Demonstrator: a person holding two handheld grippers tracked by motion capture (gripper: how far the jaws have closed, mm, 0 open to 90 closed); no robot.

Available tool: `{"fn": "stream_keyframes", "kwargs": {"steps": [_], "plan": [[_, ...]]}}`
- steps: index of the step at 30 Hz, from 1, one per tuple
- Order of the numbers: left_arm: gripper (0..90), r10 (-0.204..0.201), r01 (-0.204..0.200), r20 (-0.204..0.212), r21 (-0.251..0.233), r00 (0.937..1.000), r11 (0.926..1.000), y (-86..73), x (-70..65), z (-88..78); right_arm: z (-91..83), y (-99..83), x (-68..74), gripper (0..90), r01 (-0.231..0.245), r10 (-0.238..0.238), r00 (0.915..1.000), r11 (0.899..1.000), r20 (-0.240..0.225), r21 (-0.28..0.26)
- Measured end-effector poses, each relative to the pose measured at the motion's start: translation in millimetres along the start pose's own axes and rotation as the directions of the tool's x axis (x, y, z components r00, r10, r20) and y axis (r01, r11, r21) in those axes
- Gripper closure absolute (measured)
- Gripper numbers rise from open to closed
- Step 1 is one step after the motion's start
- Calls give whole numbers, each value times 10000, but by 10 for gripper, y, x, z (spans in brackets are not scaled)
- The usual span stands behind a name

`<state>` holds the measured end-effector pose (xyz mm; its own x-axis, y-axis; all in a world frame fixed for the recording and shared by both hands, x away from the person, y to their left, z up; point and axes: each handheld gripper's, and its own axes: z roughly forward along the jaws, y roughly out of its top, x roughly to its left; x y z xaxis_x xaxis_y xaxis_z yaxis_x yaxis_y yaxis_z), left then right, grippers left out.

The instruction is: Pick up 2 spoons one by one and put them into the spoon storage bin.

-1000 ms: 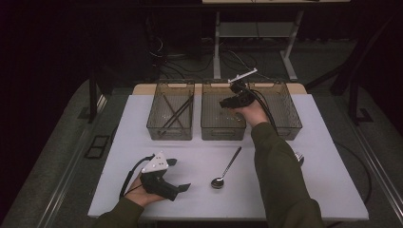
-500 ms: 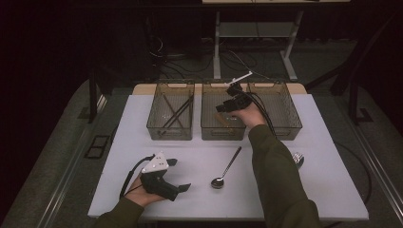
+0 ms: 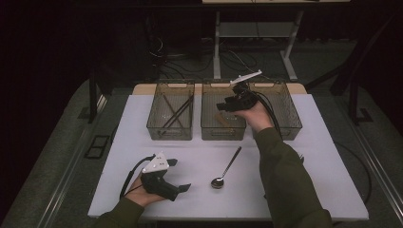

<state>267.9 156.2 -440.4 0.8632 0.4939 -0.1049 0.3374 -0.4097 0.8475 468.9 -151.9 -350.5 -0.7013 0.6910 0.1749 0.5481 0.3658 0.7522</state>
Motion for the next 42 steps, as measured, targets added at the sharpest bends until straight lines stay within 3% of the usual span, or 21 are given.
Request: {"fn": "stream_keyframes", "kwargs": {"steps": [4,9,19,24,33,42], "plan": [[3,-30,30,-13,49,10000,10000,0,-6,-4,-165,-56,90,512,264,-270,9995,9987,-134,-442],[3,-34,34,-29,76,10000,10000,-1,-7,-1,-343,-196,225,640,595,-607,9980,9955,-146,-733],[3,19,-19,-51,101,10000,9999,-3,-13,-1,-485,-550,393,822,984,-990,9946,9949,-307,-217],[3,52,-51,-69,158,10000,9999,-4,-10,2,-467,-740,418,894,1153,-1151,9926,9933,-384,17],[3,28,-27,-91,190,10000,9998,-6,-7,1,-302,-998,406,894,1205,-1181,9925,9892,-323,838],[3,50,-49,-66,186,10000,9998,-6,-8,2,-123,-1179,382,894,1263,-1253,9920,9763,-166,1757]]}}
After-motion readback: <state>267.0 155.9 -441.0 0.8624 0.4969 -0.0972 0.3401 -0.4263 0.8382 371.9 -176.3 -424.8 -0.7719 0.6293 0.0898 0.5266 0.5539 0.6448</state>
